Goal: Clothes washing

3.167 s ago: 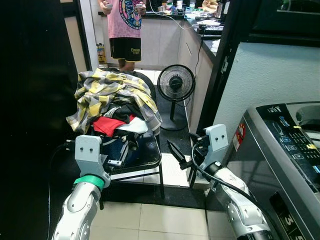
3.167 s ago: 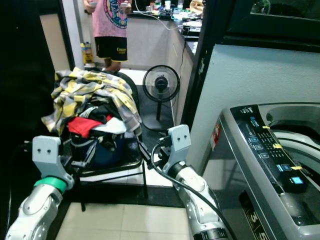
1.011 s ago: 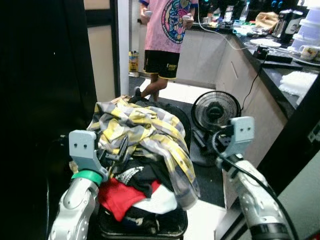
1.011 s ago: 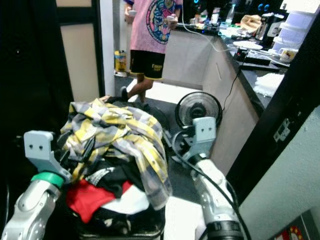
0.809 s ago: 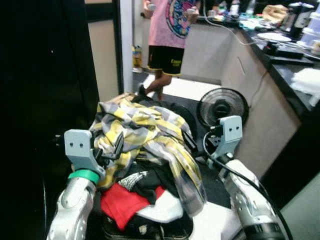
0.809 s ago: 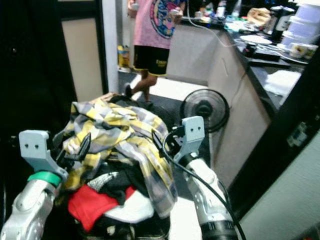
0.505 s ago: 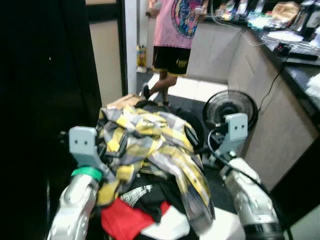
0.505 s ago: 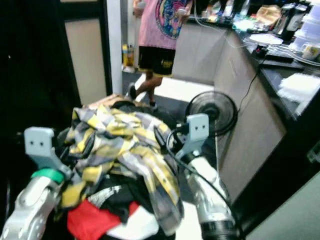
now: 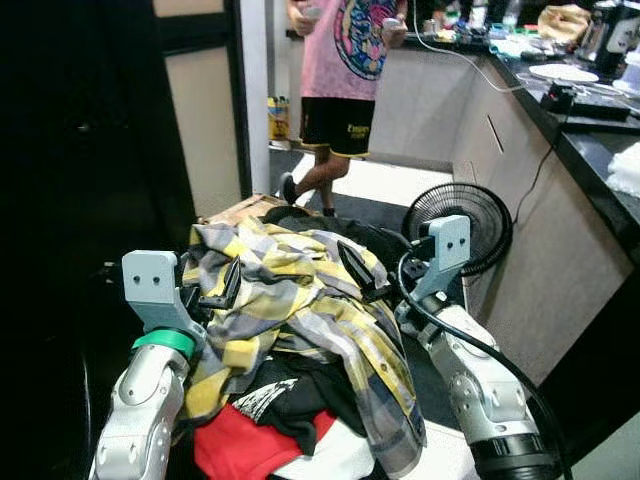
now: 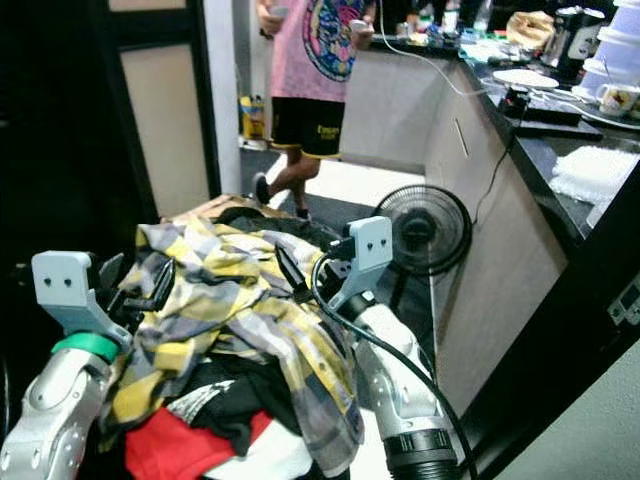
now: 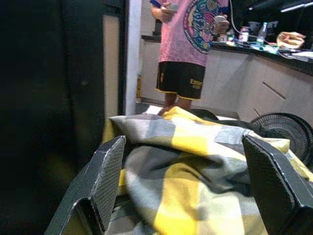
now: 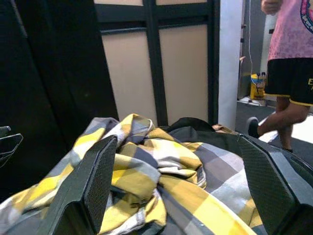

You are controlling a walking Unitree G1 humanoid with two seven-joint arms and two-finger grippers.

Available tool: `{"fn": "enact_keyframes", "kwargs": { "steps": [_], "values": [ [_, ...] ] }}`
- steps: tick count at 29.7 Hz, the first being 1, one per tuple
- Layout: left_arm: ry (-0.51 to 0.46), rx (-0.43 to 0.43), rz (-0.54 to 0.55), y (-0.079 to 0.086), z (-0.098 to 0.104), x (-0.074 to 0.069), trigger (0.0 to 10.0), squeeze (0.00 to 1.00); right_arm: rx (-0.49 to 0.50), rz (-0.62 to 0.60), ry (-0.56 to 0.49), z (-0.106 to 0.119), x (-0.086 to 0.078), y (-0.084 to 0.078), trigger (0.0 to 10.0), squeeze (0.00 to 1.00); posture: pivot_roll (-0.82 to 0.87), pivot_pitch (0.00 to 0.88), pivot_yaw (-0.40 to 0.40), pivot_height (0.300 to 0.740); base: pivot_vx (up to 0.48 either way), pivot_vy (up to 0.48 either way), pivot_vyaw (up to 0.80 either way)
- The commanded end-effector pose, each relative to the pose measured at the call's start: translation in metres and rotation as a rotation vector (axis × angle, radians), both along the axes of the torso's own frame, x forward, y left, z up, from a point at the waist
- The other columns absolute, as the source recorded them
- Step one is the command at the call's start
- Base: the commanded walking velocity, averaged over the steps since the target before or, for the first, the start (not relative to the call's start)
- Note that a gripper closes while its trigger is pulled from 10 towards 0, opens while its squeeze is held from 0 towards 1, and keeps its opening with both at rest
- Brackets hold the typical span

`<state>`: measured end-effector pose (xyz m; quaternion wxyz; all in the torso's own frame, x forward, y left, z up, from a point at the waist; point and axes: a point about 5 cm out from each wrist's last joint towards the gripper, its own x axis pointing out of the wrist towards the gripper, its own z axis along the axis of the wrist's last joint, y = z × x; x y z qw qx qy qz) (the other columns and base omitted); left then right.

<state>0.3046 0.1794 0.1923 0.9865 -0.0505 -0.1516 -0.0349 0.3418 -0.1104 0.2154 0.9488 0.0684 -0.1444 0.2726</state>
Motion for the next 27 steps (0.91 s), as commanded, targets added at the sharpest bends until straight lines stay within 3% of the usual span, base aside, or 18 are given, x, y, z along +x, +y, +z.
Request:
{"fn": "enact_keyframes", "kwargs": {
  "steps": [1, 6, 9, 11, 12, 13, 14, 15, 21, 22, 27],
  "values": [
    [0.012, 0.004, 0.000, 0.000, -0.004, -0.001, 10.0, 0.00, 0.000, 0.011, -0.013, 0.002, 0.002, 0.001, 10.0, 0.00, 0.05, 0.000, 0.028, 0.740, 0.000, 0.000, 0.00],
    [0.008, 0.023, -0.013, -0.002, -0.005, -0.002, 10.0, 0.00, 0.018, 0.116, 0.015, 0.004, 0.005, 0.006, 10.0, 0.00, 0.05, 0.000, 0.028, 0.740, 0.000, 0.000, 0.00],
    [0.019, 0.056, -0.013, 0.000, -0.007, -0.003, 10.0, 0.00, -0.101, 0.253, 0.041, -0.007, 0.004, 0.020, 10.0, 0.00, 0.05, 0.000, 0.027, 0.740, 0.000, 0.000, 0.00],
    [0.050, 0.181, -0.026, 0.004, -0.015, -0.004, 10.0, 0.00, -0.250, 0.216, 0.084, -0.019, 0.013, 0.032, 10.0, 0.00, 0.03, 0.000, 0.031, 0.740, 0.000, 0.000, 0.00],
    [0.050, 0.181, -0.026, 0.004, -0.015, -0.004, 10.0, 0.00, -0.250, 0.216, 0.084, -0.019, 0.013, 0.032, 10.0, 0.00, 0.03, 0.000, 0.031, 0.740, 0.000, 0.000, 0.00],
    [0.082, 0.280, -0.040, 0.011, -0.024, -0.006, 10.0, 0.00, -0.198, 0.101, 0.150, -0.018, 0.029, 0.040, 10.0, 0.00, 0.04, 0.000, 0.027, 0.740, 0.000, 0.000, 0.00],
    [0.082, 0.280, -0.040, 0.011, -0.024, -0.006, 10.0, 0.00, -0.198, 0.101, 0.150, -0.018, 0.029, 0.040, 10.0, 0.00, 0.04, 0.000, 0.027, 0.740, 0.000, 0.000, 0.00],
    [0.078, 0.212, -0.020, 0.020, -0.020, -0.007, 10.0, 0.00, -0.133, 0.111, 0.188, -0.015, 0.033, 0.052, 10.0, 1.00, 0.04, 0.000, 0.023, 0.740, 0.000, 0.000, 0.00],
    [0.061, 0.140, -0.001, 0.024, -0.014, -0.007, 10.0, 0.00, -0.132, 0.112, 0.200, -0.015, 0.033, 0.057, 10.0, 1.00, 0.05, 0.000, 0.013, 0.740, 0.000, 0.000, 0.00],
    [0.051, 0.126, 0.013, 0.025, -0.012, -0.008, 10.0, 0.00, -0.104, 0.014, 0.250, -0.024, 0.039, 0.043, 10.0, 1.00, 0.05, 0.000, 0.006, 0.740, 0.000, 0.000, 0.00],
    [0.054, 0.134, 0.016, 0.024, -0.013, -0.008, 10.0, 0.00, -0.069, -0.044, 0.268, -0.027, 0.046, 0.028, 10.0, 1.00, 0.05, 0.000, 0.016, 0.740, 0.000, 0.000, 0.00]
  ]
}}
